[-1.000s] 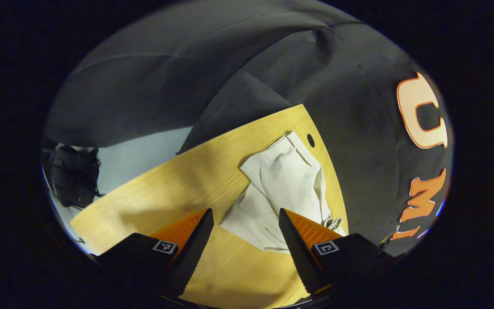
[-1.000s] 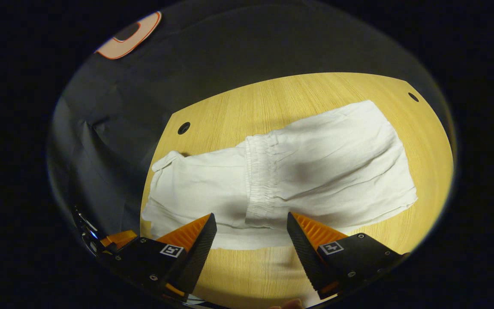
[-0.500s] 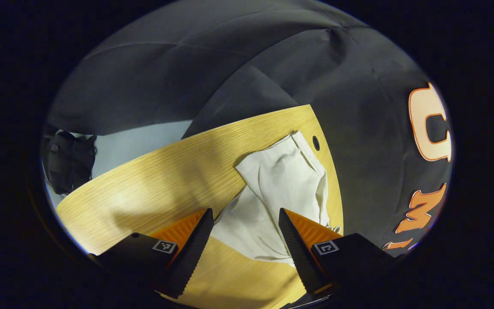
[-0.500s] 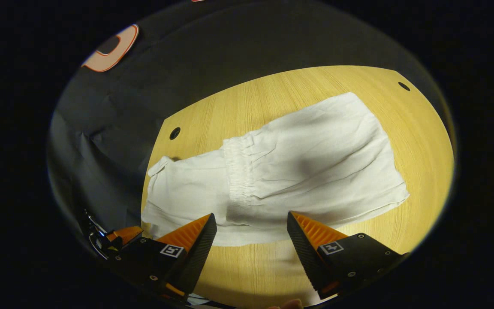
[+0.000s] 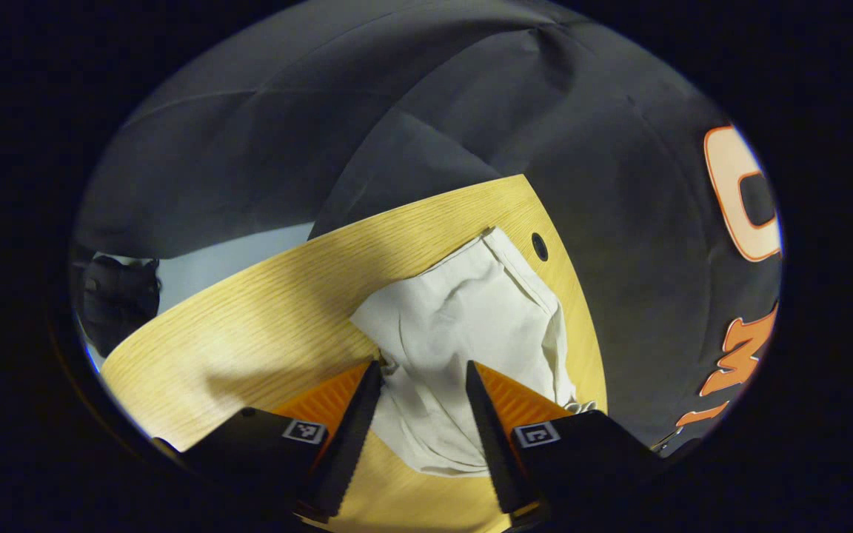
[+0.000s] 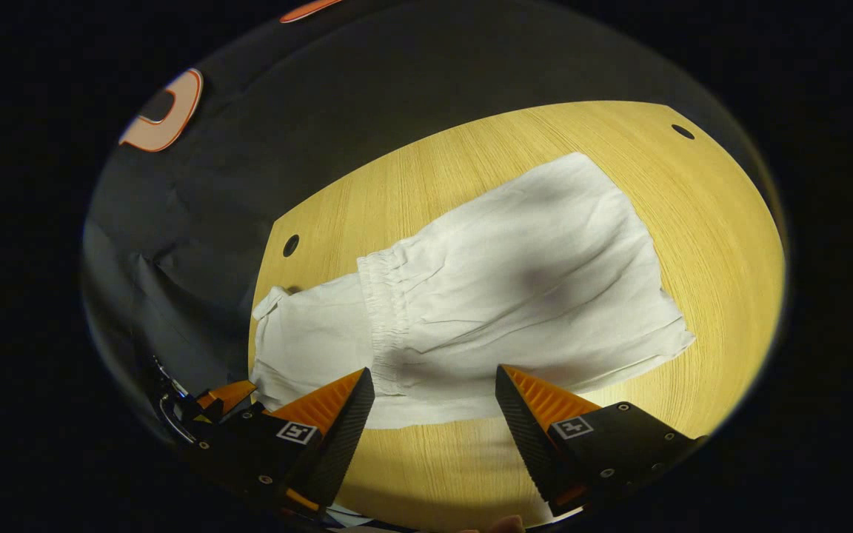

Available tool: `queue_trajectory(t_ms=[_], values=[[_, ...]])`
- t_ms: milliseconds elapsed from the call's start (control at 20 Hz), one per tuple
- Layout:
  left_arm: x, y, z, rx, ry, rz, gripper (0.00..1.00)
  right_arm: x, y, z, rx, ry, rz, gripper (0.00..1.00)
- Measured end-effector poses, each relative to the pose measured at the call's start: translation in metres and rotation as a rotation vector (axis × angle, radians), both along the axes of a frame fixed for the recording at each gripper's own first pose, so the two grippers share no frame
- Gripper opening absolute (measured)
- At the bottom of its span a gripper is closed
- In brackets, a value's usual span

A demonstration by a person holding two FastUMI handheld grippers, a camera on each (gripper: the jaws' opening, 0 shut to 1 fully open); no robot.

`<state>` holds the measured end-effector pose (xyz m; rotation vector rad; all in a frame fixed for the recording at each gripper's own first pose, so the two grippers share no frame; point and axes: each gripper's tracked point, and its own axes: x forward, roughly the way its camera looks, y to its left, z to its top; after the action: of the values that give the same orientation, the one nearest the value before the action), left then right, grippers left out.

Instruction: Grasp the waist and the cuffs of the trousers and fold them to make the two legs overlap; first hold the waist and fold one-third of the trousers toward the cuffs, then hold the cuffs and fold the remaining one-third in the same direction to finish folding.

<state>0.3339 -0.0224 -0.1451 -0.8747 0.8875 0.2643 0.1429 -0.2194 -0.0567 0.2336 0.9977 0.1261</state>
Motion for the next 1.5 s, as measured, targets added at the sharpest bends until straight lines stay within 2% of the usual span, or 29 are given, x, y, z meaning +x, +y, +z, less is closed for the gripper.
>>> queue_trajectory(t_ms=[50,100,150,200,350,450,750,1000,1150,1500], values=[[0.003,0.0,-0.006,0.02,0.019,-0.007,0.82,0.0,-0.003,-0.001,-0.002,0.001,-0.002,0.99],[0.003,0.001,-0.011,0.035,0.056,-0.01,0.6,0.0,-0.006,-0.001,-0.003,0.001,-0.005,0.99],[0.016,0.0,-0.02,0.05,0.037,-0.001,0.39,-0.001,-0.009,-0.002,-0.006,0.001,-0.006,0.99],[0.01,-0.002,-0.017,0.055,0.029,-0.002,0.17,-0.002,-0.012,-0.002,-0.011,0.0,-0.007,0.99],[0.01,-0.004,-0.014,0.035,0.019,0.009,0.06,-0.005,-0.02,-0.002,-0.021,-0.003,-0.004,0.99],[0.013,-0.006,-0.001,0.044,-0.019,0.014,0.04,-0.008,-0.025,0.003,-0.016,-0.016,-0.004,0.99],[0.036,-0.045,0.091,0.154,-0.229,-0.093,0.04,-0.01,-0.063,0.025,-0.069,-0.093,0.002,0.99],[0.059,-0.125,0.175,0.206,-0.4,-0.224,0.05,-0.009,-0.097,0.04,-0.061,-0.131,-0.005,0.99],[0.071,-0.182,0.21,0.186,-0.468,-0.283,0.04,-0.009,-0.124,0.047,-0.053,-0.147,-0.017,0.99],[0.079,-0.296,0.24,0.171,-0.525,-0.396,0.04,-0.008,-0.192,0.064,0.009,-0.153,-0.081,0.99]])
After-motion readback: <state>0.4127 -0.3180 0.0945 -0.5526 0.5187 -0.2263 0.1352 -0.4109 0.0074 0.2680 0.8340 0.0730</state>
